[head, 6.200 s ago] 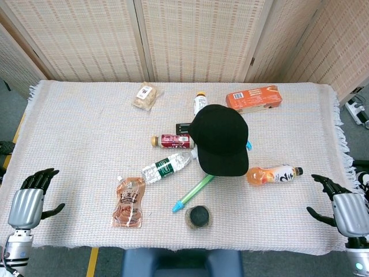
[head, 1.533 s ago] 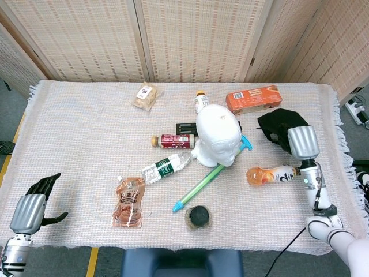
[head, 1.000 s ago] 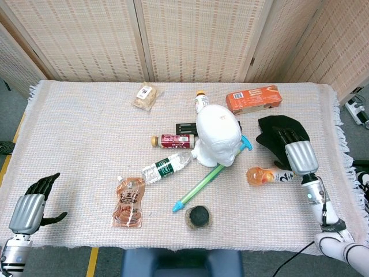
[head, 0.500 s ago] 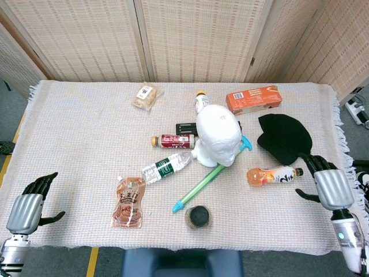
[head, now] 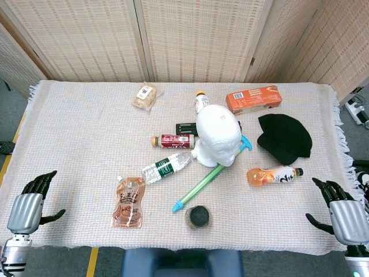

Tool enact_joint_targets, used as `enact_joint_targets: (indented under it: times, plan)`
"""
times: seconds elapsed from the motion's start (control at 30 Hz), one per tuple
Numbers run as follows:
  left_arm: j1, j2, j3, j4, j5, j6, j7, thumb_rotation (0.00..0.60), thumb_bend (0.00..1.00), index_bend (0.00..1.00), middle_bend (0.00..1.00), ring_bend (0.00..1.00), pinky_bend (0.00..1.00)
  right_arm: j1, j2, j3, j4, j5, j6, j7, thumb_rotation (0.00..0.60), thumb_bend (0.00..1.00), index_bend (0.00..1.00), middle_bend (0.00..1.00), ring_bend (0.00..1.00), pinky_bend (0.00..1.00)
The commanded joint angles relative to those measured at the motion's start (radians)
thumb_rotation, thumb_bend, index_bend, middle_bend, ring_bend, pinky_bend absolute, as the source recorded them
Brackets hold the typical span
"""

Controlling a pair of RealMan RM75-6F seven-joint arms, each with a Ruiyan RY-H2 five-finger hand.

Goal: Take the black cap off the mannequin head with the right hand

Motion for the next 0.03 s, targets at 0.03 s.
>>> enact_joint_targets:
  times: [0.03]
  plan:
    - [0.001, -0.002, -0.001, 0.003, -0.001, 0.001, -0.002, 0.600, 0.13, 0.11, 0.18, 0.15, 0.22, 0.000, -0.004, 0.007, -0.004, -0.008, -0.005, 0.003, 0.554, 0.13, 0.13, 0.25, 0.16, 0.40]
